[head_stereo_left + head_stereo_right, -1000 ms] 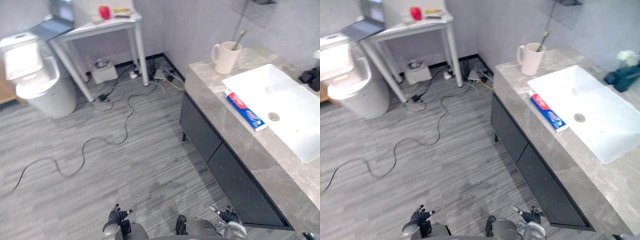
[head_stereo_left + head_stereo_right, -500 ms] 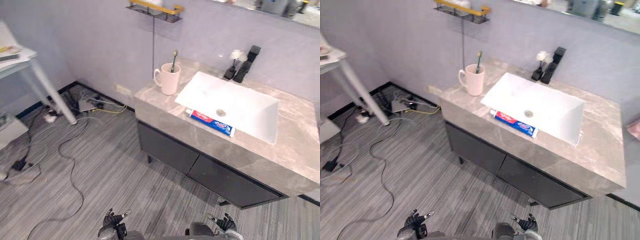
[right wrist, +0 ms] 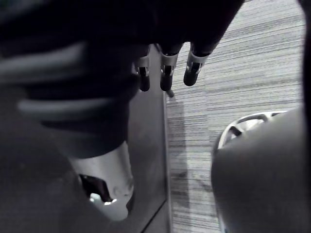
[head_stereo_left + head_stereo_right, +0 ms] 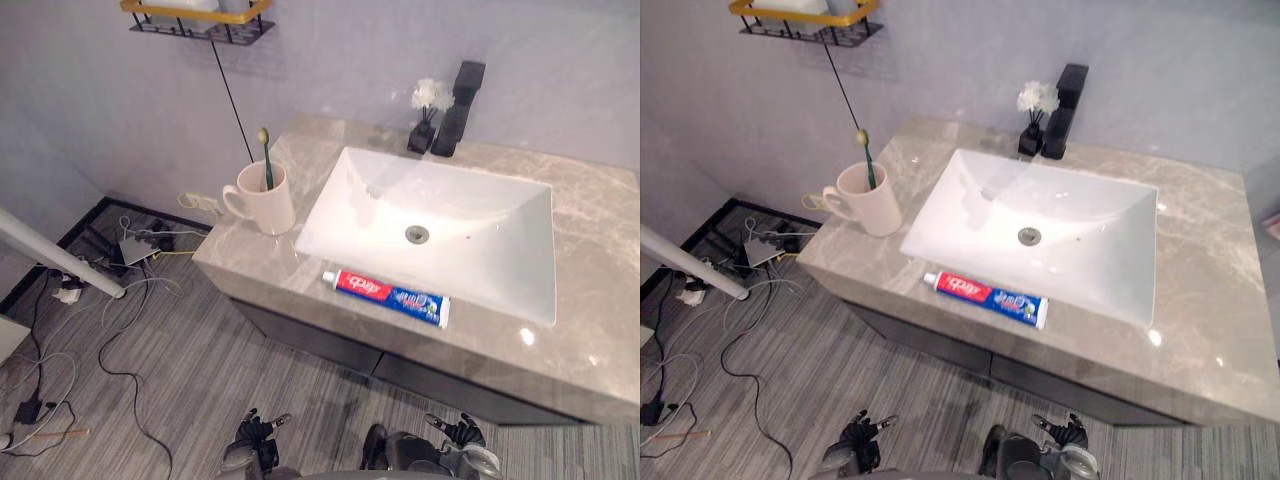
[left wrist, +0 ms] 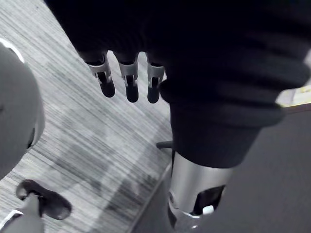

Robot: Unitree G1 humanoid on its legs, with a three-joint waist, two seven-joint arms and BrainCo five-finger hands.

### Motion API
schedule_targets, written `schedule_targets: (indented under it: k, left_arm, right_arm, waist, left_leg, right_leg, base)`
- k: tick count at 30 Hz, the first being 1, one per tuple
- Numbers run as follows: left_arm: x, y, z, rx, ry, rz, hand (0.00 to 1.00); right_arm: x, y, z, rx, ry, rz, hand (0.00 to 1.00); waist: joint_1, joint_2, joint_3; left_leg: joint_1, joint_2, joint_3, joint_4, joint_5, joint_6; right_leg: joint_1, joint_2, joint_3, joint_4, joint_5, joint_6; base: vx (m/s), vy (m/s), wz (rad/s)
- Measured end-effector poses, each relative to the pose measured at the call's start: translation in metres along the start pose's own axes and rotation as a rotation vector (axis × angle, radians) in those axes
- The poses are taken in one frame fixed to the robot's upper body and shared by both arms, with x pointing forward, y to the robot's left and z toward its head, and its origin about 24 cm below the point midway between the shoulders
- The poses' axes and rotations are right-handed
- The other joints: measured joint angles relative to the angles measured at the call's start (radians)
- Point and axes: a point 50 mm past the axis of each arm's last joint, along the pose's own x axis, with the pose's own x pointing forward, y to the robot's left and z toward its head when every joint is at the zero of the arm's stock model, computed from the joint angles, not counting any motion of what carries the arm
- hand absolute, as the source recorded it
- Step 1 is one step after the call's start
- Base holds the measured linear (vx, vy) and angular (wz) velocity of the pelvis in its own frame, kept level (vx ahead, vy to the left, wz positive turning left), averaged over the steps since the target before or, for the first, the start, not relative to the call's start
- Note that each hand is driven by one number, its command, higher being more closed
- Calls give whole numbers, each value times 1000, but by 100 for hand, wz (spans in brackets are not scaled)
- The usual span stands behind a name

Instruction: Organize washtable

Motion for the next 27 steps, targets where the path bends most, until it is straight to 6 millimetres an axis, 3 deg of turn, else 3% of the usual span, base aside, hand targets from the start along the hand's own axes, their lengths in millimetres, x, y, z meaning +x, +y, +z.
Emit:
schedule_targets:
  k: [3, 5, 6, 7, 10, 12, 20, 27]
  left_arm:
    - [0, 0, 5, -2, -22, 0, 0]
    - [0, 0, 4, -2, -20, 2, 0]
    - [0, -2, 2, -2, -8, 0, 0]
    - [0, 3, 1, 7, -4, 10, 0]
    - [1, 9, 1, 24, 0, 20, 0]
    - [1, 10, 1, 36, 2, 19, 0]
    - [-3, 18, -18, 65, 64, 32, 0]
    - [-4, 20, -25, 91, 82, 35, 0]
  right_arm:
    - [0, 2, -2, 7, 8, 3, 0]
    - [-1, 0, -4, 5, 13, -2, 0]
    - [-1, -2, -7, -4, 27, -15, 0]
    - [-3, -2, -13, 7, 49, -22, 0]
    - [-7, -1, -26, 14, 86, -20, 0]
    - [-7, -1, -29, 14, 98, -22, 0]
    - [-5, -12, -31, 42, 117, -55, 0]
    - [-5, -16, -32, 57, 126, -48, 0]
  waist:
    - [18, -11, 1]
    - [23, -10, -2]
    - [26, -7, -10]
    - [20, -34, -27]
    - [21, -67, -50]
    - [23, -66, -49]
    - [24, -27, -64]
    - [25, -24, -67]
  left_leg:
    - [-35, -45, -51, -231, -44, 22]
    - [-29, -98, -145, -437, -25, 25]
    - [-16, -114, -174, -493, 5, 9]
    - [11, -135, -143, -533, 8, 17]
    - [37, -173, -102, -593, 20, 34]
    - [63, -189, -90, -612, 22, 39]
    - [148, -208, -76, -691, 27, 46]
    - [194, -224, -84, -769, 65, 52]
  right_leg:
    - [16, -4, 99, -1, -4, 26]
    - [10, -6, 158, 10, -11, 56]
    - [-2, -11, 193, 37, -29, 85]
    - [1, -34, 211, 23, -24, 103]
    - [13, -62, 241, -40, 6, 138]
    - [45, -67, 250, -86, 22, 152]
    - [116, -70, 273, -157, 49, 158]
    - [140, -66, 270, -192, 70, 152]
  base:
    - [167, 126, -97]
    - [113, 219, -101]
    - [125, 235, -68]
    - [138, 227, -60]
    - [174, 209, -28]
    - [132, 122, -15]
    - [77, 47, -11]
    - [-19, -4, 1]
